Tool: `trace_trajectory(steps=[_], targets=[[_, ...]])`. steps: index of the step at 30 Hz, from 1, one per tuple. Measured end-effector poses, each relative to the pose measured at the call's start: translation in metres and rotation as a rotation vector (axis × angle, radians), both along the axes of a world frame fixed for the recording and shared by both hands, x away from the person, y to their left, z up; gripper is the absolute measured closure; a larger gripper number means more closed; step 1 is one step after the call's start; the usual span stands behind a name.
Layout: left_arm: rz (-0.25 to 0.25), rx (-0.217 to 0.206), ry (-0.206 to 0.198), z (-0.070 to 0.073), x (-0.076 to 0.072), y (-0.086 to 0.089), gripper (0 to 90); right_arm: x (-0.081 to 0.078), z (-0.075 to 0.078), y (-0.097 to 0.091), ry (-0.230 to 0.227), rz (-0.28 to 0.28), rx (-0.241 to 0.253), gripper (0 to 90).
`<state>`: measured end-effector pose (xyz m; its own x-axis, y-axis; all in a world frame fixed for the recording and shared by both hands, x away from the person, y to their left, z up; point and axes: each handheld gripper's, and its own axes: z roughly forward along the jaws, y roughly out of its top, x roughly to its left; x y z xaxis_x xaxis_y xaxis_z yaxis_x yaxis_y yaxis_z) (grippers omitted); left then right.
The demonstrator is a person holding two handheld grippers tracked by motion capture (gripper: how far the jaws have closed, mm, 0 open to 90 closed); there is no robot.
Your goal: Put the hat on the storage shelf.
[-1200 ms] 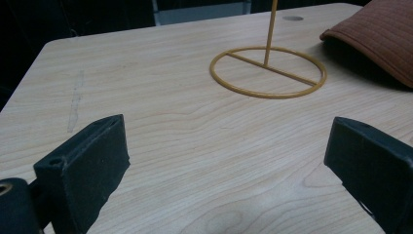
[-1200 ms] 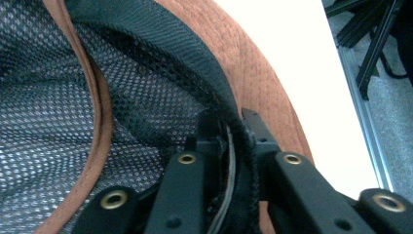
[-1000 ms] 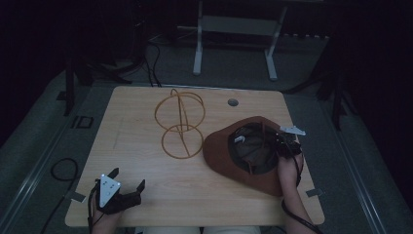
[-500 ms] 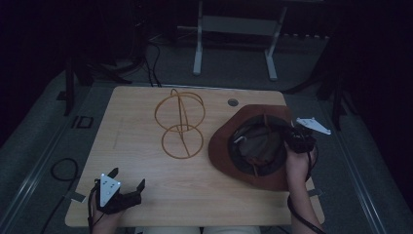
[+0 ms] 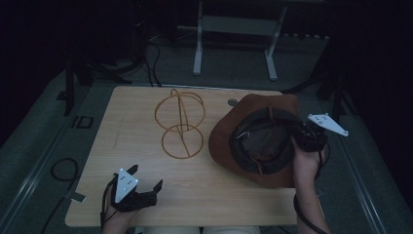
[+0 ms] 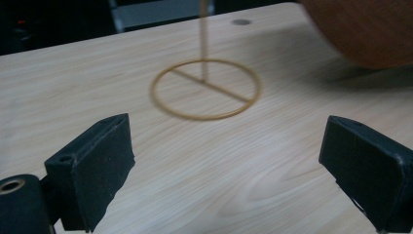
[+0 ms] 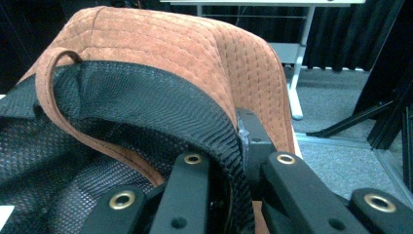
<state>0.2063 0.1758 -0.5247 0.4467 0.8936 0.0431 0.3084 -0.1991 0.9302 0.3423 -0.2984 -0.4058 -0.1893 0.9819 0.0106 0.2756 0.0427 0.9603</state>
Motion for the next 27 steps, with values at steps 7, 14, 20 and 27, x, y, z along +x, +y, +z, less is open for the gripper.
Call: trace_trajectory(steps=[7, 14, 20, 27], targets=[[-0.085, -0.011, -0.024, 0.026, 0.012, -0.028, 6.2, -0.010, -0.003, 0.000, -0.003, 0.024, 0.008, 84.3], [-0.183, 0.009, -0.087, 0.061, 0.027, -0.068, 6.2, -0.017, -0.004, 0.002, -0.010, 0.039, 0.008, 84.3], [-0.252, 0.018, -0.112, 0.079, 0.044, -0.101, 7.0, -0.021, -0.003, 0.003, -0.016, 0.042, 0.001, 84.3], [-0.315, 0.035, -0.146, 0.101, 0.073, -0.141, 8.2, -0.025, -0.004, 0.005, -0.019, 0.052, 0.009, 84.3]])
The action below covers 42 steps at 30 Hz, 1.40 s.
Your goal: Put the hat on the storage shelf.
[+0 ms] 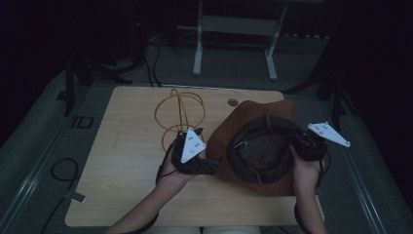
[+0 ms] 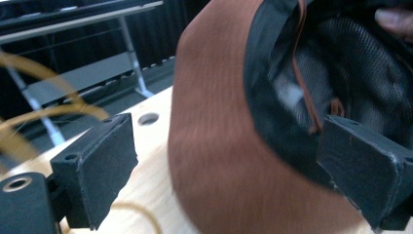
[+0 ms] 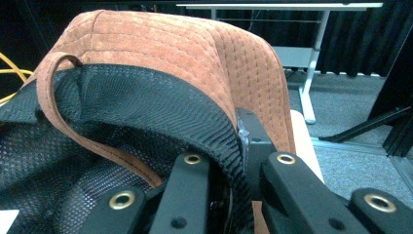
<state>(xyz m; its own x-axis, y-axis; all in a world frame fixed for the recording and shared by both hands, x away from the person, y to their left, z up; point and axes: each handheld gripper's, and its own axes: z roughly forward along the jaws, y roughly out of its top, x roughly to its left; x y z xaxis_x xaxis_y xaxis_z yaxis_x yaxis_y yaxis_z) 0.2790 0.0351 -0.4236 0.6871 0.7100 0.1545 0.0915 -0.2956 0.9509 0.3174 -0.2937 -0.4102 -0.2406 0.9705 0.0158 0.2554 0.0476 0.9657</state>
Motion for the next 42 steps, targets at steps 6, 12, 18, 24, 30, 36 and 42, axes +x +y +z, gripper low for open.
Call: trace_trajectory(steps=[6, 12, 18, 24, 30, 36, 42], targets=[[-0.017, 0.016, -0.024, 0.009, 0.016, -0.030, 14.8, -0.002, 0.000, 0.003, -0.002, 0.011, 0.001, 84.1], [-0.013, 0.044, -0.004, 0.012, 0.033, -0.052, 14.8, -0.004, -0.001, 0.006, -0.006, 0.026, 0.001, 84.1], [0.018, 0.098, 0.019, 0.008, 0.051, -0.069, 15.9, -0.006, 0.002, 0.008, -0.016, 0.033, 0.000, 84.1], [0.044, 0.091, 0.048, 0.005, 0.062, -0.077, 20.5, -0.014, 0.005, 0.011, -0.028, 0.052, 0.002, 84.1], [0.079, 0.079, 0.043, 0.001, 0.064, -0.080, 32.6, -0.023, 0.008, 0.016, -0.049, 0.075, 0.005, 84.1], [0.127, 0.135, -0.002, 0.002, 0.061, -0.081, 61.3, -0.027, 0.008, 0.018, -0.055, 0.072, 0.010, 84.1], [0.151, 0.133, 0.019, 0.004, 0.065, -0.083, 86.8, -0.029, 0.000, 0.027, -0.037, 0.085, -0.001, 83.7]])
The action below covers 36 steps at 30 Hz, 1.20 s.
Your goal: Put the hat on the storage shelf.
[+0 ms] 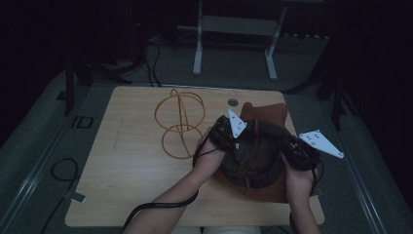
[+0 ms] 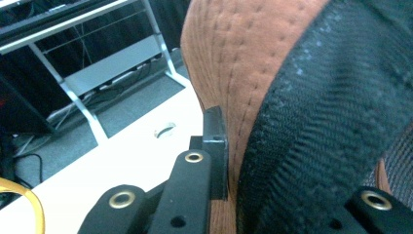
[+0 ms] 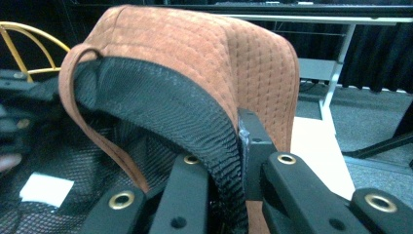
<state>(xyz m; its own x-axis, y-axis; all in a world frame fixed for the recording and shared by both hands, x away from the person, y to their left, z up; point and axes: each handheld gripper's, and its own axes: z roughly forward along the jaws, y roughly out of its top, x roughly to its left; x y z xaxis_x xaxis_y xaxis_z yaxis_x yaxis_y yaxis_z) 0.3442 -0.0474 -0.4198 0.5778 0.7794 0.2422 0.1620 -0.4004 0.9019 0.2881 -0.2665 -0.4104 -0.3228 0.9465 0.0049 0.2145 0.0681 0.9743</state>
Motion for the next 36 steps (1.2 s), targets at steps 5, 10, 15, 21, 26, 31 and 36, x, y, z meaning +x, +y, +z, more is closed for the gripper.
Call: trace_trajectory(steps=[5, 10, 15, 21, 26, 31, 36], targets=[[0.010, -0.038, -0.020, 0.005, -0.001, 0.000, 87.2, -0.003, -0.002, -0.002, 0.004, 0.011, 0.019, 79.9], [0.010, -0.064, -0.044, 0.013, -0.003, 0.001, 87.3, -0.011, -0.001, -0.006, -0.006, 0.029, 0.033, 69.5], [0.003, -0.065, -0.085, 0.018, -0.007, 0.002, 87.3, -0.016, -0.003, -0.015, 0.002, 0.103, 0.065, 50.7], [0.009, -0.071, -0.115, 0.021, -0.009, 0.005, 87.3, -0.022, -0.006, -0.027, 0.053, 0.193, 0.086, 38.6], [-0.030, -0.058, -0.160, 0.020, -0.016, 0.010, 87.2, -0.036, -0.001, -0.041, 0.018, 0.208, 0.044, 36.6], [-0.025, -0.067, -0.151, 0.018, -0.019, 0.017, 87.2, -0.048, 0.008, -0.053, -0.013, 0.200, 0.029, 38.5], [-0.063, -0.120, -0.172, 0.016, -0.021, 0.030, 87.2, -0.057, 0.016, -0.072, -0.062, 0.170, 0.052, 38.5]])
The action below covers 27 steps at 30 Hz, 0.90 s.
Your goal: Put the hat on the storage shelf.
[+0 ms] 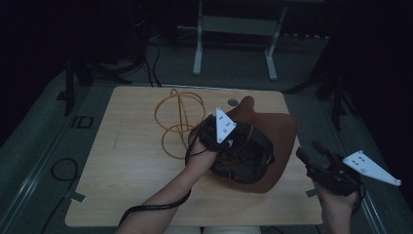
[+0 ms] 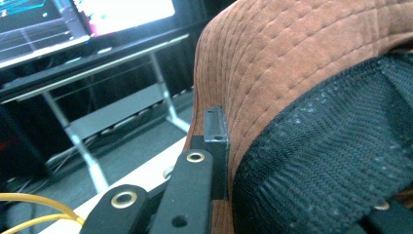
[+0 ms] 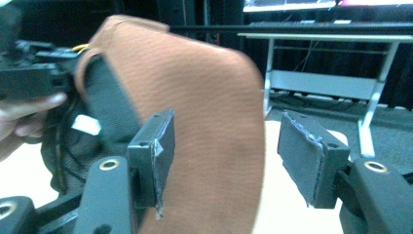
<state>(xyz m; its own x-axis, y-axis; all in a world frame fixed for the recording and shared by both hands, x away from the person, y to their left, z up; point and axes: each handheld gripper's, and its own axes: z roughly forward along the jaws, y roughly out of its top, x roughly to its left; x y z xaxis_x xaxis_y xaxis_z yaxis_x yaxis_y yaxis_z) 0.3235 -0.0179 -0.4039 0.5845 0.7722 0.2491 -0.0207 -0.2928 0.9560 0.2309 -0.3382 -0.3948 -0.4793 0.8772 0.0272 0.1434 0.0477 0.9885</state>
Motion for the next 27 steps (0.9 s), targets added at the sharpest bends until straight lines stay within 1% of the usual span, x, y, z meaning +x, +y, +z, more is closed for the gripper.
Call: trace_trajectory(steps=[1, 2, 4, 5, 7, 8, 9, 10, 12, 14, 15, 17, 18, 19, 21, 22, 24, 26, 27], targets=[[-0.003, -0.007, 0.001, 0.000, -0.001, 0.002, 87.2, 0.000, 0.000, -0.003, -0.003, -0.010, 0.000, 38.9], [-0.022, -0.017, 0.000, 0.000, -0.001, 0.005, 87.1, 0.000, 0.000, -0.008, -0.002, -0.024, -0.004, 41.1], [-0.047, -0.019, -0.020, 0.000, -0.003, 0.009, 87.1, 0.002, -0.001, -0.017, -0.007, -0.032, -0.008, 41.4], [-0.073, -0.024, -0.025, 0.001, -0.004, 0.012, 87.1, 0.003, -0.002, -0.020, -0.007, -0.037, -0.011, 41.8], [-0.107, -0.036, -0.038, 0.001, -0.006, 0.016, 87.1, 0.005, -0.004, -0.024, -0.003, -0.036, -0.028, 42.1], [-0.138, -0.046, -0.044, 0.001, -0.006, 0.018, 87.1, 0.006, -0.006, -0.025, -0.002, -0.038, -0.039, 42.2], [-0.149, -0.050, -0.051, 0.001, -0.007, 0.019, 87.0, 0.007, -0.007, -0.026, 0.004, -0.037, -0.046, 43.4], [-0.169, -0.059, -0.061, 0.001, -0.008, 0.022, 87.0, 0.009, -0.008, -0.027, 0.008, -0.027, -0.040, 43.5], [-0.190, -0.069, -0.062, 0.002, -0.009, 0.024, 87.0, 0.012, -0.010, -0.030, 0.018, -0.014, -0.021, 45.1], [-0.227, -0.084, -0.059, 0.002, -0.009, 0.028, 87.0, 0.014, -0.011, -0.030, 0.023, -0.010, -0.025, 45.0], [-0.243, -0.082, -0.061, 0.002, -0.009, 0.029, 87.0, 0.016, -0.012, -0.029, 0.027, -0.005, -0.026, 45.0], [-0.286, -0.092, -0.066, 0.002, -0.010, 0.032, 87.0, 0.019, -0.013, -0.028, 0.037, 0.013, -0.028, 45.1], [-0.308, -0.091, -0.072, 0.002, -0.011, 0.034, 87.0, 0.021, -0.014, -0.027, 0.046, 0.029, -0.029, 45.1], [-0.356, -0.099, -0.077, 0.001, -0.011, 0.036, 87.0, 0.022, -0.015, -0.026, 0.052, 0.034, -0.031, 45.0], [-0.398, -0.100, -0.088, 0.001, -0.012, 0.037, 87.0, 0.024, -0.017, -0.022, 0.060, 0.063, -0.043, 45.1], [-0.430, -0.106, -0.088, 0.001, -0.012, 0.038, 87.0, 0.025, -0.017, -0.020, 0.063, 0.074, -0.044, 45.0], [-0.470, -0.114, -0.100, 0.001, -0.013, 0.039, 87.0, 0.025, -0.018, -0.015, 0.065, 0.113, -0.047, 45.0], [-0.519, -0.131, -0.098, 0.001, -0.014, 0.041, 86.9, 0.024, -0.018, -0.010, 0.061, 0.140, -0.058, 45.1], [-0.547, -0.139, -0.100, 0.002, -0.014, 0.041, 86.9, 0.023, -0.018, -0.007, 0.055, 0.169, -0.059, 45.0]])
